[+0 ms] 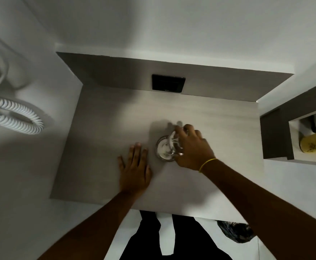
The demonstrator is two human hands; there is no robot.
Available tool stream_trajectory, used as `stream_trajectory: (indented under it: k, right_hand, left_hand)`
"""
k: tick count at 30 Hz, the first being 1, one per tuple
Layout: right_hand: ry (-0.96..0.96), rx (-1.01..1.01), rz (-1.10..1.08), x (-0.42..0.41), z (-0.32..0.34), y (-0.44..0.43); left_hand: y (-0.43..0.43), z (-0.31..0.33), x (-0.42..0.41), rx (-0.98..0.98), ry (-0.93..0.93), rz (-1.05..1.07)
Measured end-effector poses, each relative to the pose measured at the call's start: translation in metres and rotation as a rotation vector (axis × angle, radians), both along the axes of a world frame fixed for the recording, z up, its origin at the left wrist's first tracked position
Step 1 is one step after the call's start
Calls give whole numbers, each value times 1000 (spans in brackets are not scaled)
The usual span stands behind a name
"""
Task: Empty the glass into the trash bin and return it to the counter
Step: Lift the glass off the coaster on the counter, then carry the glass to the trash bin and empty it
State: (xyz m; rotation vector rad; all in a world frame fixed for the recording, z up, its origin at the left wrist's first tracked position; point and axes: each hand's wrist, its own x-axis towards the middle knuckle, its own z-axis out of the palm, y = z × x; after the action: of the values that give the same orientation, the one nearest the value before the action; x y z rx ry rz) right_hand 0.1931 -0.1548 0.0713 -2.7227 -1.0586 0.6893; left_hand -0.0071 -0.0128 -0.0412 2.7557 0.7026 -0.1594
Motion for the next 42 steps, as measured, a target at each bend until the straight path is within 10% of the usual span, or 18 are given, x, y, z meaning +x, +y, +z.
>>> stream_trajectory:
  k: [21,34,42]
  right_hand:
    - [7,-170,-213,11,-24,-59]
    - [337,259,-392,-5,-44,10]
    - [311,622,-817,37,-18,-104]
  left_hand:
    - [3,-15,-4,72,-71,-5]
    - [18,-1,8,47,-47,-32]
    - [-27,51,134,58,-84,-340]
